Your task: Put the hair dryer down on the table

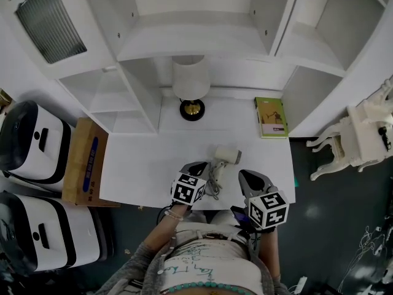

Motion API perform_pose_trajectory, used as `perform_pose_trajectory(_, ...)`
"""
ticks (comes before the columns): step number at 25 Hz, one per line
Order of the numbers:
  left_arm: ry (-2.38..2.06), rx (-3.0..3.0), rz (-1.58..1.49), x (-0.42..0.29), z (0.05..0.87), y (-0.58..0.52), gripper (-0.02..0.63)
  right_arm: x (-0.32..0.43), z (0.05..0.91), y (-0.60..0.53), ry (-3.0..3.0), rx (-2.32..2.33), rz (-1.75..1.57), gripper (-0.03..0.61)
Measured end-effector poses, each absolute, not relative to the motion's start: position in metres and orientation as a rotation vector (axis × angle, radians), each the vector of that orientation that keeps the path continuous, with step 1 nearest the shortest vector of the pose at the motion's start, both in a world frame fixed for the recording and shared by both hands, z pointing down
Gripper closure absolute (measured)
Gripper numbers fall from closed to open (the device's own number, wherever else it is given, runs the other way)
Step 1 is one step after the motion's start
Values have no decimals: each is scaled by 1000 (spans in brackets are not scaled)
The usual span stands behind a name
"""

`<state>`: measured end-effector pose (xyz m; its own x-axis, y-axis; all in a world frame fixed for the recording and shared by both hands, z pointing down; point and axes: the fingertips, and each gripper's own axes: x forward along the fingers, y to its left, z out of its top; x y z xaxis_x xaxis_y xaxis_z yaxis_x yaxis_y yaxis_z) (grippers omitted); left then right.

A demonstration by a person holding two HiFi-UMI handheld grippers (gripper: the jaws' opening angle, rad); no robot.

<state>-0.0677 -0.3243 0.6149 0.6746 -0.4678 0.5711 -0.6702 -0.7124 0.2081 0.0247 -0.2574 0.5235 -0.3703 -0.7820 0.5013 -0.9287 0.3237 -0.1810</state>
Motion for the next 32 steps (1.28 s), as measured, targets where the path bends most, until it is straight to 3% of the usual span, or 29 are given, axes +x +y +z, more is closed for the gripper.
perform_pose_trajectory(14,-973,2441,563,-29,583,-326,612,59,513,-274,-2305,1445,626,551)
perform_pose_trajectory(32,-1032,2444,446,-26,541,-324,614,49,497,-287,-2387,1375,583,551)
